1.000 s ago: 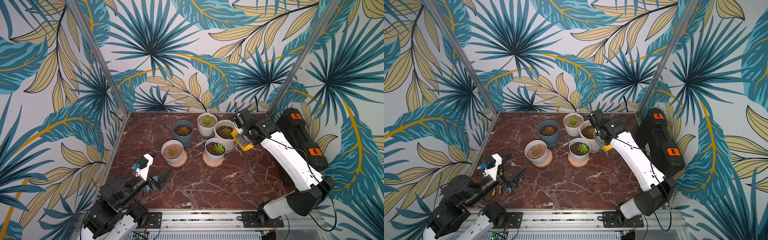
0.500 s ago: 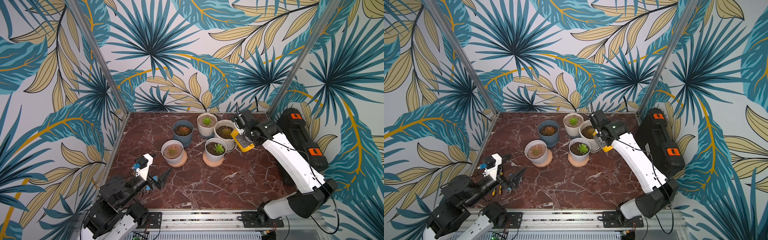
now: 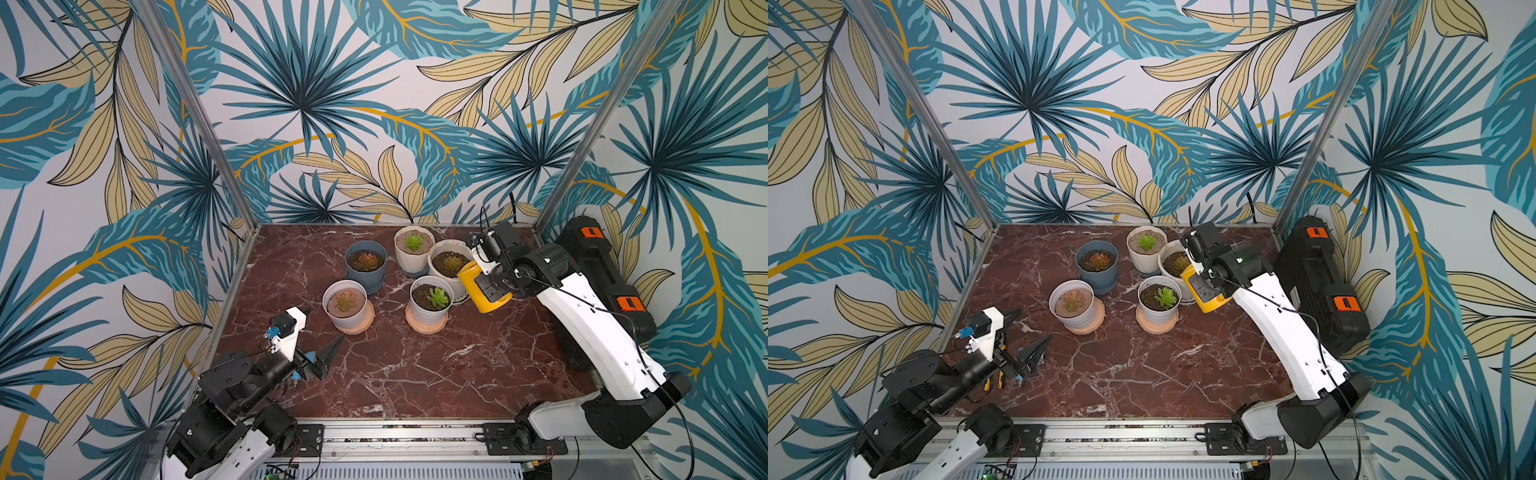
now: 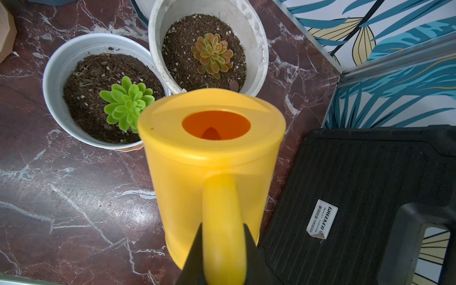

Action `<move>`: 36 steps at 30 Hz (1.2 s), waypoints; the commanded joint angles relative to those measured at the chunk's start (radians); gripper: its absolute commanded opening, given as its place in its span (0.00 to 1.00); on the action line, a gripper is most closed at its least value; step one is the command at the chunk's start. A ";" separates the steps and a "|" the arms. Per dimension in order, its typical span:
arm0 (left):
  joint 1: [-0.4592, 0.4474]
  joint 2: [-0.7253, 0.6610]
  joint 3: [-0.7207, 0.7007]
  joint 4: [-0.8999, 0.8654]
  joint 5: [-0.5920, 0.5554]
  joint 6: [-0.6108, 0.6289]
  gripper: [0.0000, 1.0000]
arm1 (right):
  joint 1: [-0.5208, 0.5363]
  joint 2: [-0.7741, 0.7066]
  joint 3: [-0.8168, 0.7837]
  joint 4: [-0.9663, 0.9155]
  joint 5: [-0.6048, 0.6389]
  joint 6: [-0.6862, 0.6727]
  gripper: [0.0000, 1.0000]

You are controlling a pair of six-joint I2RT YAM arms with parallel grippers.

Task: Water the succulent around the soil edge
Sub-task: Water the soil of the potted plant with water.

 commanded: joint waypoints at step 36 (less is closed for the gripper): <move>-0.002 -0.014 -0.008 -0.008 -0.025 0.012 1.00 | 0.042 0.072 0.085 0.107 -0.077 0.059 0.00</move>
